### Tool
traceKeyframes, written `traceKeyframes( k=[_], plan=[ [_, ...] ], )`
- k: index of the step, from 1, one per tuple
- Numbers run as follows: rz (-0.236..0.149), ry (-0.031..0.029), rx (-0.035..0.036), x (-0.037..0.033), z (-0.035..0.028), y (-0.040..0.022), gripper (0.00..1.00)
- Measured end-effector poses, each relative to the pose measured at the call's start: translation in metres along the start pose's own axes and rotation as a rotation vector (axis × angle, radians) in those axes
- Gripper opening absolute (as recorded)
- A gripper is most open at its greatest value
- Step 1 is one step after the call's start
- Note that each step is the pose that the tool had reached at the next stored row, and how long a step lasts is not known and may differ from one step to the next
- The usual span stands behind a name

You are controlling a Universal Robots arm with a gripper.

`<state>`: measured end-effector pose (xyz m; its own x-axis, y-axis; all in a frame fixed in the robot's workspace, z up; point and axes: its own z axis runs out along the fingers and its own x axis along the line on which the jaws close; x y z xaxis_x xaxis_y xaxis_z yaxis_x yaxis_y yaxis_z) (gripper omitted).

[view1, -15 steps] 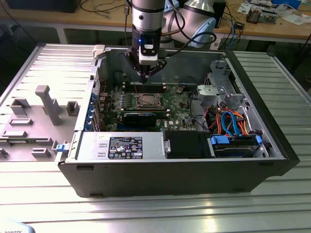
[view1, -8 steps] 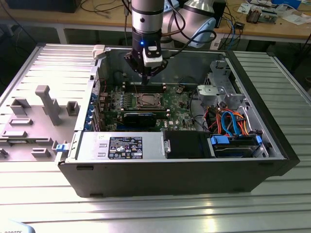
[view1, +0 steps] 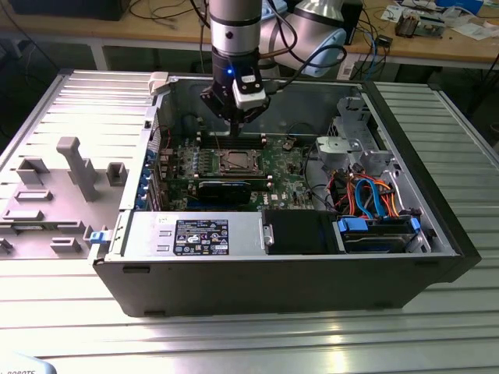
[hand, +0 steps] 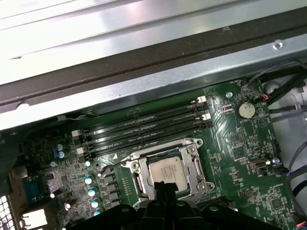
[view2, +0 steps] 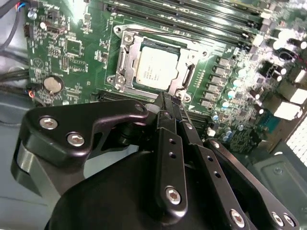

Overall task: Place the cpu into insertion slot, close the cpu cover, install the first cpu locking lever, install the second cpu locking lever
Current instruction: 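Install the first cpu locking lever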

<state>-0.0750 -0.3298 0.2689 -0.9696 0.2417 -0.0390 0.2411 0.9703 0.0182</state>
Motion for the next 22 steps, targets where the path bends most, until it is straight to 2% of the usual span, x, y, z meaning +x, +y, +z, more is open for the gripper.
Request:
traceKeyframes(
  k=[1, 3, 5, 6, 7, 10, 13, 17, 22],
  plan=[
    [-0.011, -0.003, -0.0012, 0.0, 0.0003, 0.0, 0.11],
    [-0.026, -0.0166, -0.0052, 0.0007, 0.001, -0.0002, 0.11],
    [-0.035, -0.0272, -0.0082, 0.0012, 0.0018, -0.0003, 0.11],
    [-0.042, -0.0304, -0.0093, 0.0012, 0.0019, -0.0003, 0.11],
    [-0.063, -0.036, -0.0119, 0.0012, 0.0024, -0.0003, 0.11],
    [-0.106, -0.0449, -0.0164, 0.0013, 0.0031, -0.0003, 0.11],
    [-0.113, -0.0525, -0.0185, 0.0048, 0.0035, -0.0013, 0.11],
    [-0.122, -0.0583, -0.0204, 0.0115, 0.0034, -0.0029, 0.11],
    [-0.122, -0.0603, -0.021, 0.0115, 0.0034, -0.003, 0.11]
  ],
)
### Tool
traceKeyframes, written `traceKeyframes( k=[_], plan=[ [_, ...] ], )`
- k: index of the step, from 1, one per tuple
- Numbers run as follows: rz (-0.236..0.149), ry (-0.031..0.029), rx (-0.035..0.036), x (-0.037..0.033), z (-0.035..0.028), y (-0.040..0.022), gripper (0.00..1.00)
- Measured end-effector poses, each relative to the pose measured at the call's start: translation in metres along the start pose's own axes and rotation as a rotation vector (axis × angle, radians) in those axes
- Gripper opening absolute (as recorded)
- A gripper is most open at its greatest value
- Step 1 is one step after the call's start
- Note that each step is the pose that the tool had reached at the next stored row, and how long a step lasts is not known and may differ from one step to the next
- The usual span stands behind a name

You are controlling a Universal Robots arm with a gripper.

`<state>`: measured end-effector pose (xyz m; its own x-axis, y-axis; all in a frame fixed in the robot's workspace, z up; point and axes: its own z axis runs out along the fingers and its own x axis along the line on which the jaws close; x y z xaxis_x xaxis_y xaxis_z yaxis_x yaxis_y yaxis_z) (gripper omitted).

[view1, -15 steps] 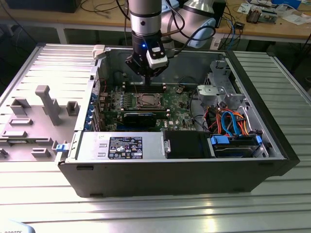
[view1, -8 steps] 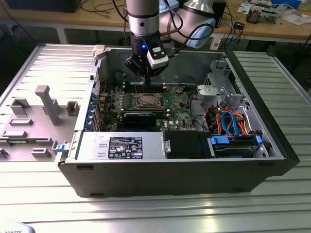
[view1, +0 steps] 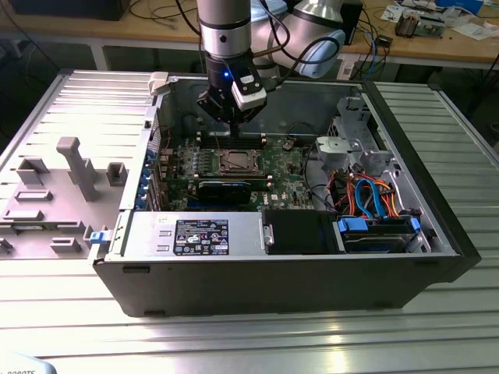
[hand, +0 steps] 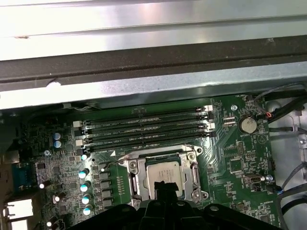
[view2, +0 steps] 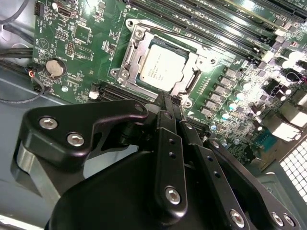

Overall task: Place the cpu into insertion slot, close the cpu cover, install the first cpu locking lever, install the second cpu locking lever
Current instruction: 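Install the first cpu locking lever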

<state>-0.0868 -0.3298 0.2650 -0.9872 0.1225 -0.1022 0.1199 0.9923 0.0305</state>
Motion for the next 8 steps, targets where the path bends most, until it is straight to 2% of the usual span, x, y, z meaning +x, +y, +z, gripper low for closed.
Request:
traceKeyframes(
  k=[5, 8],
  plan=[
    [0.0, -0.0017, -0.0003, 0.0, 0.0, 0.0, 0.11],
    [0.001, 0.0092, -0.0035, 0.0001, 0.0001, -0.0001, 0.11]
  ],
)
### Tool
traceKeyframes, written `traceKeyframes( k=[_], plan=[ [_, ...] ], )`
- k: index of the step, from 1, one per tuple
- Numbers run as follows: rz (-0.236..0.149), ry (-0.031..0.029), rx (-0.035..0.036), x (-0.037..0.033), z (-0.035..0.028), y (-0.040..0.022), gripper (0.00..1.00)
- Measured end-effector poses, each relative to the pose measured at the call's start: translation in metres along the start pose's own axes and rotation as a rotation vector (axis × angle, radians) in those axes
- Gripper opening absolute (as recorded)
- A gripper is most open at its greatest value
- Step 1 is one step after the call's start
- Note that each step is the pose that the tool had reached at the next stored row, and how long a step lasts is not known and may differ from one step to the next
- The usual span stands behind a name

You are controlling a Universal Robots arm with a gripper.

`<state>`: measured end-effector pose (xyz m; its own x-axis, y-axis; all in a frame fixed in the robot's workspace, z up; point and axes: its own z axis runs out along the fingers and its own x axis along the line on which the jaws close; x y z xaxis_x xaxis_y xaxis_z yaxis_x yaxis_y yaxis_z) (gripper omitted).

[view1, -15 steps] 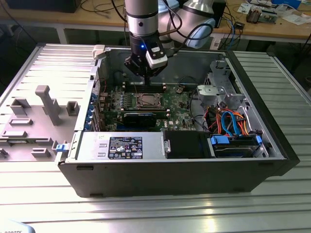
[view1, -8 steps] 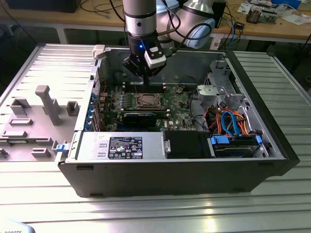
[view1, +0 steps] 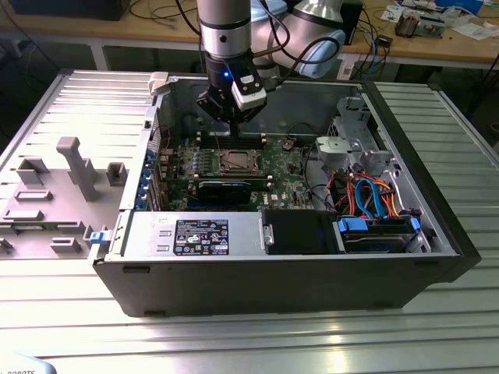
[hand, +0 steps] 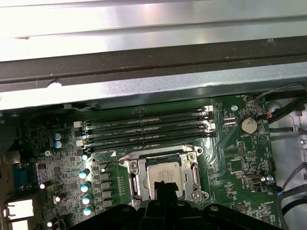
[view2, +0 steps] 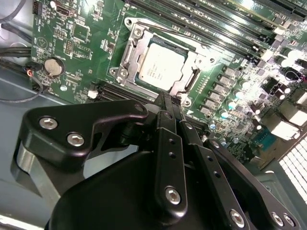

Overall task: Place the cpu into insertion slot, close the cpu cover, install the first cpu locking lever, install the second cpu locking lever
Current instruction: 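Install the first cpu locking lever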

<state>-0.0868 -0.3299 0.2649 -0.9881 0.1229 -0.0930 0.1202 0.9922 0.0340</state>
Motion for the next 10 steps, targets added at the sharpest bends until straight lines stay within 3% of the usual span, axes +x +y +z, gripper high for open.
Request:
traceKeyframes(
  k=[5, 8, 10],
  plan=[
    [0.001, 0.0042, -0.0125, 0.0023, 0.0015, -0.0002, 0.11],
    [0.001, 0.0046, -0.013, 0.0061, 0.0021, -0.0007, 0.11],
    [-0.014, 0.0147, -0.0129, 0.0065, 0.0021, -0.0008, 0.11]
  ],
)
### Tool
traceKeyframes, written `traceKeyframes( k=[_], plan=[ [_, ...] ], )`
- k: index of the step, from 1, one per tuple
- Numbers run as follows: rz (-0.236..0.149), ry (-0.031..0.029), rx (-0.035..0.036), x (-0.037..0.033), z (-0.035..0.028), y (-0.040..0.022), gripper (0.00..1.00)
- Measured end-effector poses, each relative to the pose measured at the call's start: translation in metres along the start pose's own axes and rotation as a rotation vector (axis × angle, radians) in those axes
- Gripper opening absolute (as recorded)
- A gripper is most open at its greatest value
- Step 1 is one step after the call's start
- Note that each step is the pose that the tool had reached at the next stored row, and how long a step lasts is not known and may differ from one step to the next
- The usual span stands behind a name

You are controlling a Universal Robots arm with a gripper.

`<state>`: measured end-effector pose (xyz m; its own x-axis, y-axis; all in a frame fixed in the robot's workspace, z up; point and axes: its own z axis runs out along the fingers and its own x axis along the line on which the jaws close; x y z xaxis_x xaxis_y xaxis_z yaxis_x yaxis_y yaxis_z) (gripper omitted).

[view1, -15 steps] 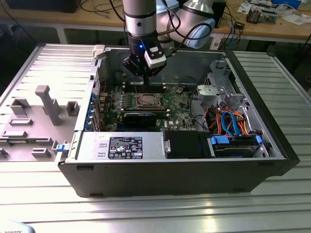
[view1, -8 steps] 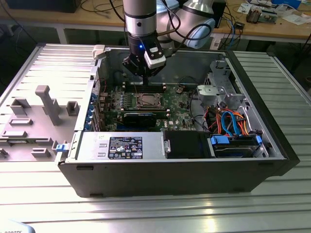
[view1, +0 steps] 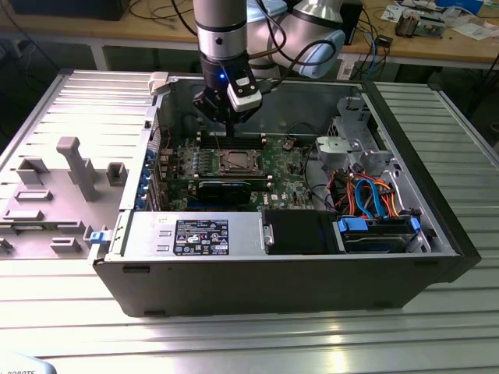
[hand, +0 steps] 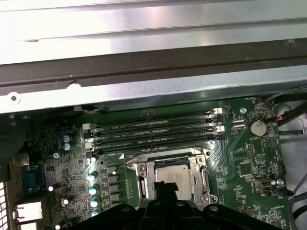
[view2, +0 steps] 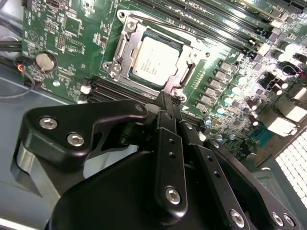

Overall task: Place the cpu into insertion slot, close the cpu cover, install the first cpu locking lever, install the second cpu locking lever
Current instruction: 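Install the first cpu locking lever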

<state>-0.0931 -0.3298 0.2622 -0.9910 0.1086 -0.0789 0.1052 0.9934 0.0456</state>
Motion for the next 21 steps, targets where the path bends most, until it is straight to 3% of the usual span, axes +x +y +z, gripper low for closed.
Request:
traceKeyframes(
  k=[3, 4, 9, 10, 14, 16, 18, 19, 21],
  plan=[
    [-0.043, 0.0158, -0.002, 0.0, 0.0002, 0.0, 0.11],
    [-0.055, 0.0186, -0.0028, 0.0, 0.0004, 0.0, 0.11],
    [-0.161, 0.0245, -0.0102, 0.0004, 0.0031, -0.0002, 0.11],
    [-0.167, 0.0249, -0.0105, 0.0007, 0.0034, -0.0002, 0.11],
    [-0.162, 0.0246, -0.0106, 0.0047, 0.0039, -0.0006, 0.11],
    [-0.135, 0.0235, -0.0085, 0.0075, 0.0038, -0.001, 0.11],
    [-0.135, 0.0235, -0.0085, 0.0212, 0.0029, -0.0024, 0.11],
    [-0.108, 0.0274, -0.0079, 0.0244, 0.0027, -0.0028, 0.11],
    [-0.107, 0.0275, -0.0077, 0.0275, 0.0027, -0.0031, 0.11]
  ],
)
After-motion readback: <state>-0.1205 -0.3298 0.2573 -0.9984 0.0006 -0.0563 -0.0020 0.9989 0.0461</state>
